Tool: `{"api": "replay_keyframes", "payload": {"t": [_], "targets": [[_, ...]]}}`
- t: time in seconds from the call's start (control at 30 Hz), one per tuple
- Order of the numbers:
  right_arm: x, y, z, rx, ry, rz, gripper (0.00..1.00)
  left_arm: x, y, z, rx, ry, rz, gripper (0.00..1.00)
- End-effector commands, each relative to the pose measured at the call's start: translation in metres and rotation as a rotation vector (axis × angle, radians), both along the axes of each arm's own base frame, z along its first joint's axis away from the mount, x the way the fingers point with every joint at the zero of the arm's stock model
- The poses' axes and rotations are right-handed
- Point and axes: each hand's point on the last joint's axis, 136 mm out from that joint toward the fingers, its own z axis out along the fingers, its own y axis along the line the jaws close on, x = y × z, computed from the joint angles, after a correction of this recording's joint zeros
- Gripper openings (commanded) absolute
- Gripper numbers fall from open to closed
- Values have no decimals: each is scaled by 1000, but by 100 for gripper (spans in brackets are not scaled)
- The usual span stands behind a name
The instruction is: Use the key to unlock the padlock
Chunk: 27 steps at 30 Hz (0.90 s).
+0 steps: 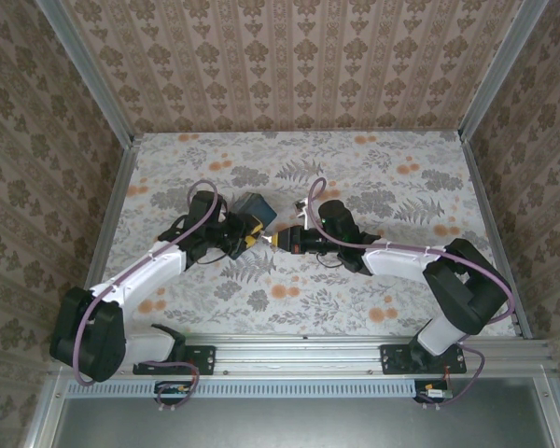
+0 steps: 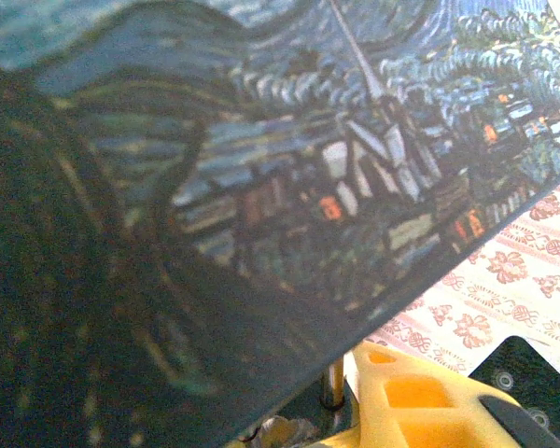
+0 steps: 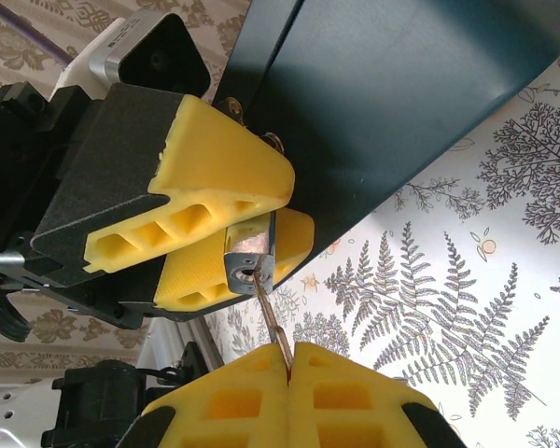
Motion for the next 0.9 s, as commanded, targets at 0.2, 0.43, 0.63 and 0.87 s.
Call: {"api": "replay_keyframes", "payload": {"t": [0.2, 0.43, 0.63, 0.87], "targets": [[8, 7, 16, 53, -33, -8, 0, 3, 0, 12, -38, -32, 17, 3], [10, 9, 13, 47, -25, -12, 0, 2, -1, 12, -45, -30, 19, 2], [9, 13, 14, 58, -26, -8, 0, 1, 1, 10, -41, -19, 32, 2], [11, 15, 18, 76, -31, -30, 0, -4, 10, 3, -12, 18, 80, 2]]}}
